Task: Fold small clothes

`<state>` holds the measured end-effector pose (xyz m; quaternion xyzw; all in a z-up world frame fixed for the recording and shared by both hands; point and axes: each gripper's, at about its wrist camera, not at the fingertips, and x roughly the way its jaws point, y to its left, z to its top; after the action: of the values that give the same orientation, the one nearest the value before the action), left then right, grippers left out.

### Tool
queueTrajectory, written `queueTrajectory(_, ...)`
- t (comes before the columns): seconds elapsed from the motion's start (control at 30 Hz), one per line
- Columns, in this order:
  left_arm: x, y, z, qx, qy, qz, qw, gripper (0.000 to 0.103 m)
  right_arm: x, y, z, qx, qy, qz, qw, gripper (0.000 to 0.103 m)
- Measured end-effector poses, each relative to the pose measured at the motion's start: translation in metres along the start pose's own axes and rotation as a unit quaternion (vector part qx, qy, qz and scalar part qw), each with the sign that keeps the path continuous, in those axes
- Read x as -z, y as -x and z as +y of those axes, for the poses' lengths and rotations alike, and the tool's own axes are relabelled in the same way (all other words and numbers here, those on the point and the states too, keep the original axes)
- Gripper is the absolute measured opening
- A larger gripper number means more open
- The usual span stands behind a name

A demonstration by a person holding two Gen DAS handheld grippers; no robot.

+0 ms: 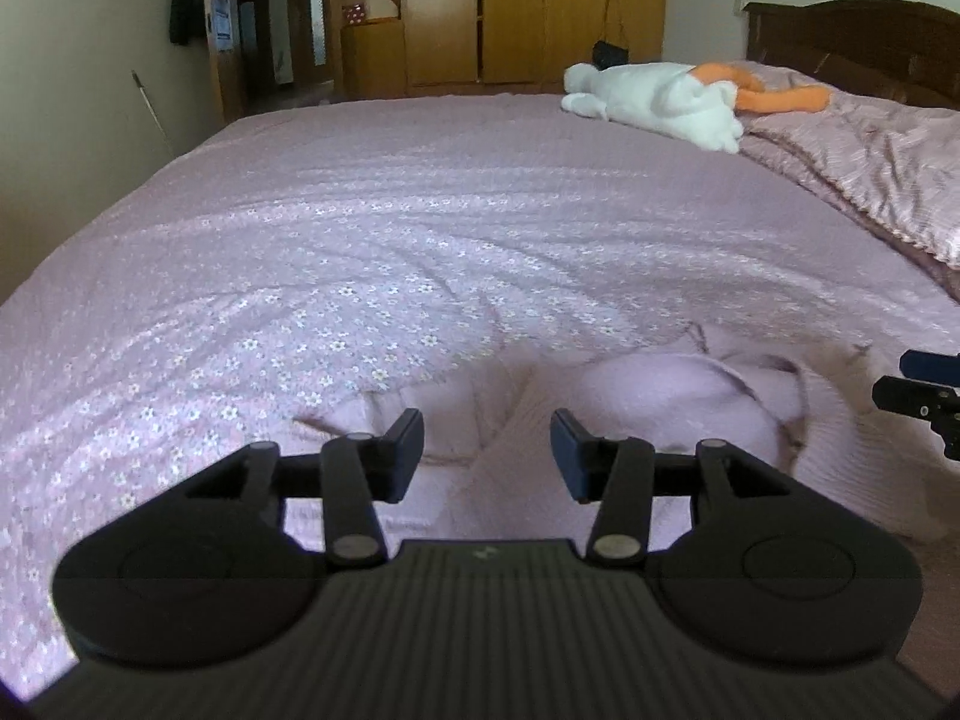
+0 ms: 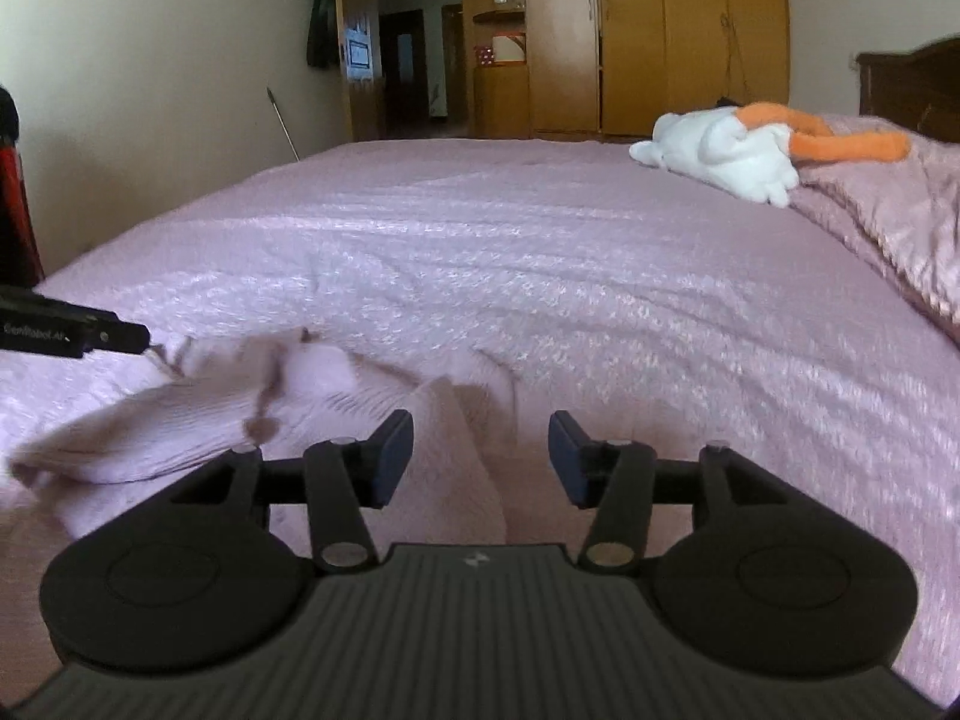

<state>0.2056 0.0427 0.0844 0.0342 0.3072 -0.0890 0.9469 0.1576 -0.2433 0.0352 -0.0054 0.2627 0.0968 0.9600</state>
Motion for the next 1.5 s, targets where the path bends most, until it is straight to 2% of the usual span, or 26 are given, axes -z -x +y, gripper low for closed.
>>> queueTrajectory(0.2, 0.019, 0.016, -0.017, 0.028, -0.026, 0.015, 0.9991, 0.049, 0.026, 0.032, 0.012, -0.026, 0.009, 0.015, 1.000, 0.060)
queueTrajectory(0.43, 0.042, 0.002, -0.038, 0.056, -0.066, 0.050, 0.9950, 0.049, 0.053, 0.024, 0.029, -0.024, 0.059, 0.044, 0.997, 0.062)
queueTrajectory(0.53, 0.050, -0.012, -0.044, 0.051, -0.080, 0.064, 0.9934, 0.049, 0.058, 0.018, 0.029, -0.021, 0.073, 0.043, 0.996, 0.066)
queueTrajectory(0.7, 0.054, -0.026, -0.050, 0.031, -0.090, 0.039, 0.9947, 0.055, 0.062, 0.008, 0.035, -0.015, 0.112, 0.035, 0.993, 0.070)
queueTrajectory(0.73, 0.054, -0.026, -0.049, 0.030, -0.089, 0.035, 0.9949, 0.049, 0.063, 0.007, 0.036, -0.013, 0.119, 0.031, 0.992, 0.070)
queueTrajectory(0.77, 0.053, -0.026, -0.049, 0.031, -0.088, 0.030, 0.9952, 0.024, 0.063, 0.006, 0.036, -0.013, 0.125, 0.027, 0.992, 0.069)
queueTrajectory(0.8, 0.051, -0.025, -0.047, 0.031, -0.088, 0.028, 0.9952, 0.014, 0.062, 0.006, 0.036, -0.012, 0.127, 0.025, 0.991, 0.064)
queueTrajectory(0.83, 0.048, -0.024, -0.045, 0.025, -0.086, 0.027, 0.9956, 0.012, 0.061, 0.006, 0.035, -0.014, 0.129, 0.022, 0.991, 0.057)
queueTrajectory(0.87, 0.044, -0.022, -0.041, 0.022, -0.081, 0.022, 0.9962, 0.011, 0.059, 0.006, 0.034, -0.012, 0.133, 0.017, 0.991, 0.028)
queueTrajectory(0.9, 0.039, -0.018, -0.035, 0.018, -0.073, 0.013, 0.9971, 0.011, 0.054, 0.005, 0.033, 0.000, 0.139, 0.013, 0.990, 0.012)
queueTrajectory(1.07, 0.012, -0.006, 0.006, -0.043, -0.028, -0.033, 0.9981, 0.010, 0.019, 0.009, 0.004, 0.041, 0.110, -0.039, 0.992, 0.008)
queueTrajectory(1.2, -0.002, -0.020, 0.048, -0.077, 0.024, -0.029, 0.9963, 0.010, -0.004, -0.004, -0.037, 0.067, 0.044, -0.041, 0.996, 0.007)
queueTrajectory(1.27, -0.003, -0.033, 0.062, -0.078, 0.039, -0.018, 0.9960, 0.010, -0.005, -0.014, -0.055, 0.080, 0.021, -0.032, 0.996, 0.007)
queueTrajectory(1.37, 0.002, -0.058, 0.073, -0.084, 0.052, 0.018, 0.9949, 0.013, 0.001, -0.041, -0.083, 0.085, -0.024, 0.014, 0.996, 0.008)
queueTrajectory(1.43, 0.007, -0.069, 0.076, -0.094, 0.057, 0.041, 0.9931, 0.013, 0.010, -0.057, -0.094, 0.099, -0.032, 0.041, 0.994, 0.009)
queueTrajectory(1.5, 0.011, -0.073, 0.079, -0.092, 0.062, 0.052, 0.9924, 0.014, 0.020, -0.067, -0.100, 0.109, -0.039, 0.050, 0.992, 0.009)
